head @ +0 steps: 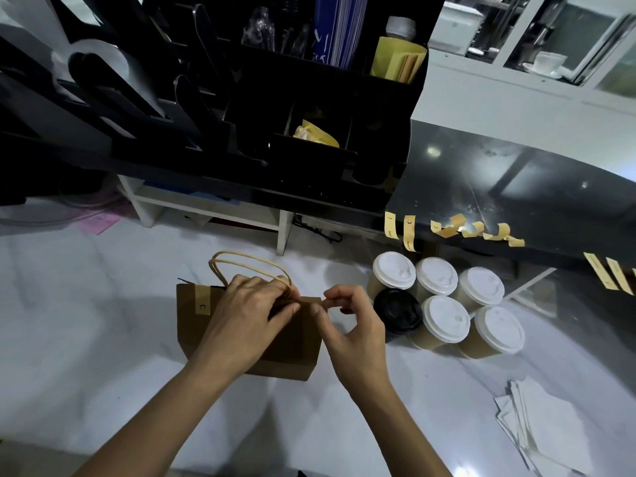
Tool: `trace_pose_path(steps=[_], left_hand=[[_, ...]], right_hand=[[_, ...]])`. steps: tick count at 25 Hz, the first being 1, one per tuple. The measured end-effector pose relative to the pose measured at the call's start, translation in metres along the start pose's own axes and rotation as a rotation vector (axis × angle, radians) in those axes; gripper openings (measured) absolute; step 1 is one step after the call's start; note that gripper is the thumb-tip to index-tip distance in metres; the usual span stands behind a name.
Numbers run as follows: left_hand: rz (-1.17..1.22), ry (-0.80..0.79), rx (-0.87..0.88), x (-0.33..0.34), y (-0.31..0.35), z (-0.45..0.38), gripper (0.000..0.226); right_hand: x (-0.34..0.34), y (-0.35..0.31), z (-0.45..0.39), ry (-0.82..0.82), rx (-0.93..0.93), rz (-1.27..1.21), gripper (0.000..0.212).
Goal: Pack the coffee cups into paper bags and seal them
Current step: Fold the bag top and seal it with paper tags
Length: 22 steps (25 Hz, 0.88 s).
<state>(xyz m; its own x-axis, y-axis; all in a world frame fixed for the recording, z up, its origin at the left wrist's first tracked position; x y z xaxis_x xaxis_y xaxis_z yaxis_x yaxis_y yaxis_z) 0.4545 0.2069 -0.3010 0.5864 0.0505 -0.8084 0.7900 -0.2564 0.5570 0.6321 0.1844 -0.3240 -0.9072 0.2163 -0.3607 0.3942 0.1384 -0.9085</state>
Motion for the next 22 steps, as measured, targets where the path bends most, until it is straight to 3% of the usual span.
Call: trace_pose_path(steps=[2, 4, 6, 8, 12, 18, 22], left_hand=[[0.004, -0.006, -0.004, 0.000, 0.000, -0.001, 0.029], [0.010, -0.006, -0.002, 0.001, 0.000, -0.002, 0.028], [0.012, 0.000, 0.000, 0.001, 0.000, -0.001, 0.025], [0.015, -0.006, -0.008, 0.001, -0.001, -0.001, 0.022], [0.018, -0.023, -0.021, 0.001, -0.001, 0.000, 0.022], [0.011, 0.003, 0.050, -0.002, 0.006, 0.000, 0.006], [0.006, -0.076, 0.042, -0.001, 0.002, -0.001, 0.012]], right_hand=[[-0.009, -0.004, -0.012, 0.089, 0.080, -0.152, 0.014], [-0.022, -0.004, -0.036, 0.199, 0.311, -0.291, 0.032], [-0.036, -0.005, -0.065, 0.211, 0.602, -0.456, 0.049], [-0.045, -0.006, -0.089, 0.172, 0.774, -0.620, 0.055], [-0.049, -0.005, -0.120, 0.208, 0.823, -0.723, 0.045], [-0.046, 0.002, -0.128, 0.335, 0.781, -0.669, 0.016], [-0.052, 0.002, -0.130, 0.376, 0.765, -0.635, 0.008]])
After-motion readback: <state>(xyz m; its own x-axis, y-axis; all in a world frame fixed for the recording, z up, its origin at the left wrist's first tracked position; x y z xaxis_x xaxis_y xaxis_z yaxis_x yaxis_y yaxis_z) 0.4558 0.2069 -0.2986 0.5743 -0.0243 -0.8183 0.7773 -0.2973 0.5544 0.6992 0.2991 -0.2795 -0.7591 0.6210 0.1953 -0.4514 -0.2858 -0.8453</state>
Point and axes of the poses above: each hand's wrist, its own z-axis away from the middle knuckle, its own x-axis out of the palm, y = z × x, the point moved 1 cm from there along -z, towards the middle knuckle, and after that the axes turned 1 degree about -z, right-handed, at the moved point
